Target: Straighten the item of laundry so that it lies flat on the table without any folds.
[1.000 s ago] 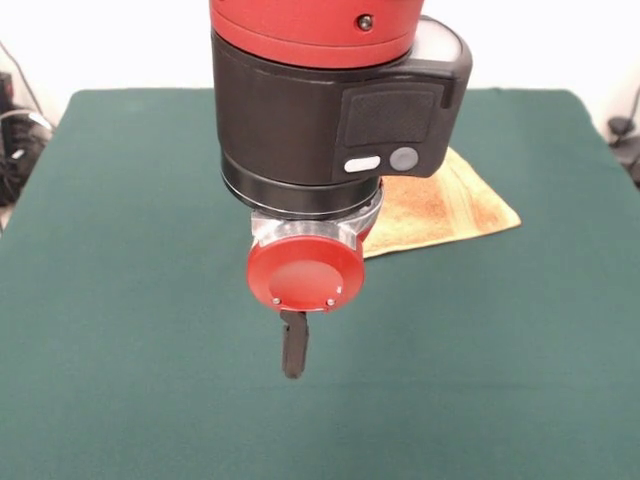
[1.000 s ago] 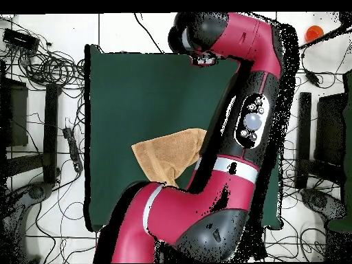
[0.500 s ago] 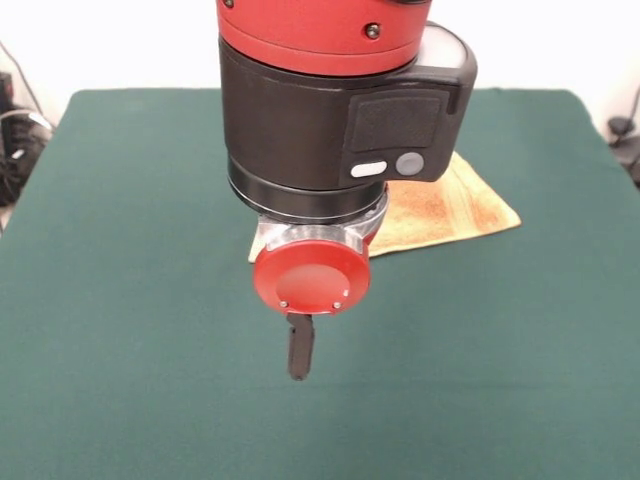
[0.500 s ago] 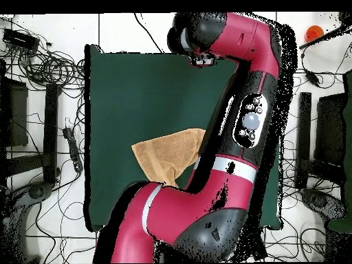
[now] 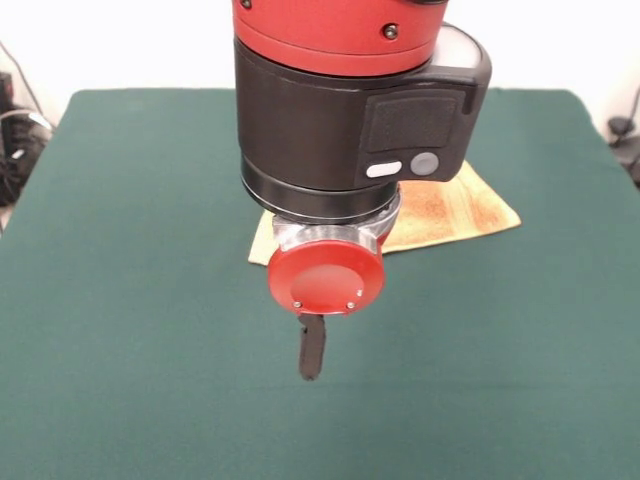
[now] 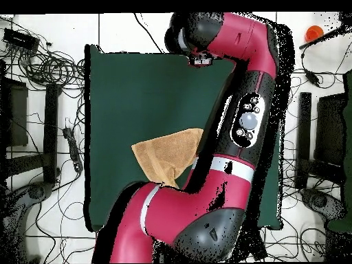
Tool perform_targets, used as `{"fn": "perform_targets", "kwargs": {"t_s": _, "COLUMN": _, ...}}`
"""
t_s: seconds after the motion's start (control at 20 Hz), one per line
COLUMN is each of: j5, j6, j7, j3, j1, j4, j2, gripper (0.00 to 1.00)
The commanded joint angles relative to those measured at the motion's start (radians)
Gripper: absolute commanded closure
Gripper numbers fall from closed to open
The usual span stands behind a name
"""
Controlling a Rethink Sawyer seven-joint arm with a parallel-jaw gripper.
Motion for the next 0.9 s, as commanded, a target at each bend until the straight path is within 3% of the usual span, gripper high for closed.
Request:
{"fn": "perform_targets", "kwargs": {"t_s": 0.05, "j5": 0.011, "j6": 0.056, "j7": 0.195, "j3": 0.043, "j1": 0.036, "j4": 0.108, "j2": 0.034, "gripper": 0.00}}
{"fn": "perform_targets", "kwargs": {"t_s": 0.9, "j5": -0.005, "j6": 0.016, "j7": 0.194, "j3": 0.066, "j1": 0.054, "j4": 0.192, "j2": -0.005, "gripper": 0.00}}
